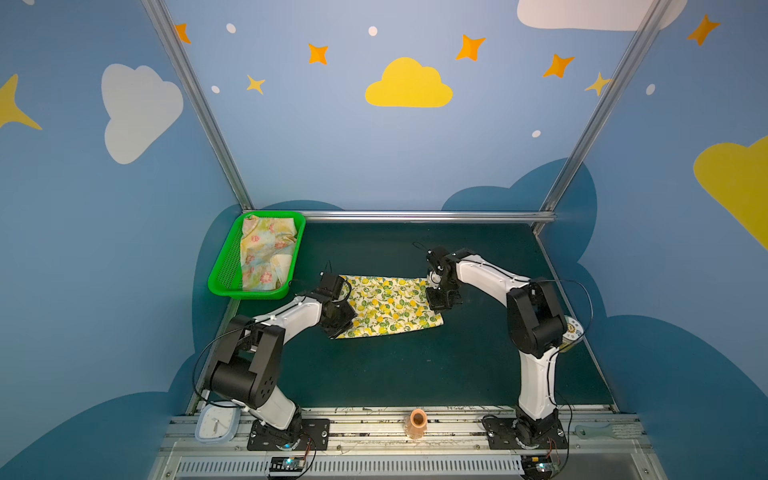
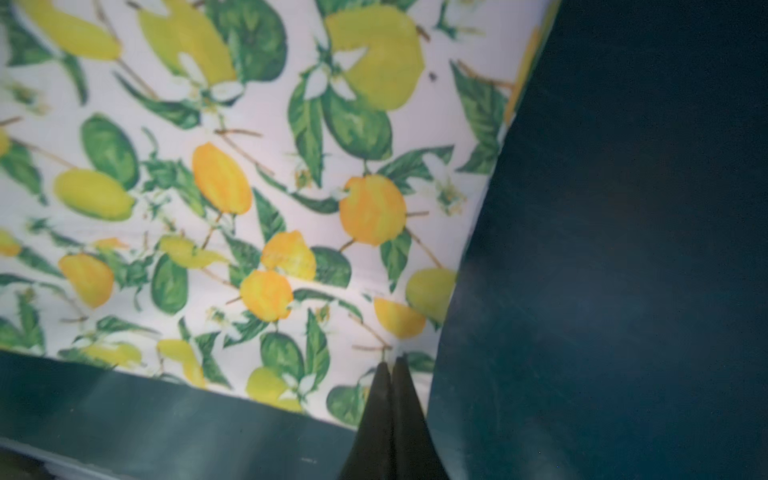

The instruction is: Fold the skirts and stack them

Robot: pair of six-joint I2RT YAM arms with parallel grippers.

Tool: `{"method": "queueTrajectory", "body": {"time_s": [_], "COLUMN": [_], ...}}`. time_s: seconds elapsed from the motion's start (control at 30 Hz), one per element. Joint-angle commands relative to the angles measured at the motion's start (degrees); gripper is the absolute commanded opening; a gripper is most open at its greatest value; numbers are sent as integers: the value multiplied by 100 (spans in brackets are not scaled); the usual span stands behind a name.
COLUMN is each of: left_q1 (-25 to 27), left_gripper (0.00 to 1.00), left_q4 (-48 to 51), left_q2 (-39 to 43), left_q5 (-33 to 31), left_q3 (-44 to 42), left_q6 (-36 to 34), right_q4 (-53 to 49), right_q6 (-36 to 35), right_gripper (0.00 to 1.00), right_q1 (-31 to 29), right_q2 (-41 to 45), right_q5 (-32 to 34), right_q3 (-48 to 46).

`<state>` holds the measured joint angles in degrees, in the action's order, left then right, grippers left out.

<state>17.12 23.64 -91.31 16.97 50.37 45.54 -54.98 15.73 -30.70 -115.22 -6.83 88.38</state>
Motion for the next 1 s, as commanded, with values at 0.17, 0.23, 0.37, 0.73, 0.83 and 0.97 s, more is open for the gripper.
{"method": "queueTrajectory", "body": {"time_s": [0.17, 0.23, 0.37, 0.73, 0.83, 0.97], "left_q1": [552, 675, 892, 1223, 1270, 1344], "left_gripper": [8, 8, 7, 5, 5, 5], "left_q4": [309, 293, 249, 313, 300, 378], "left_q2": [-372, -605, -1196, -2596, -2787, -3050], "left_q5": [-22, 57, 195, 593, 757, 905], "left_q3": [1209, 1480, 2001, 3380, 3595, 3829], "left_q6": [-543, -583, -617, -709, -727, -782], "right_q4": [426, 567, 693, 1264, 1579, 2057], "right_q6": [270, 318, 369, 370, 390, 532], "right_gripper": [0, 0, 0, 32, 40, 42], "right_q1": [64, 73, 98, 942, 1299, 1695], "right_q2": [232, 215, 125, 1015, 1024, 825], "right_q5": [-358, -429, -460, -1865, -2411, -2950], "right_q3": [-631, -792, -929, -1495, -1666, -1804]}}
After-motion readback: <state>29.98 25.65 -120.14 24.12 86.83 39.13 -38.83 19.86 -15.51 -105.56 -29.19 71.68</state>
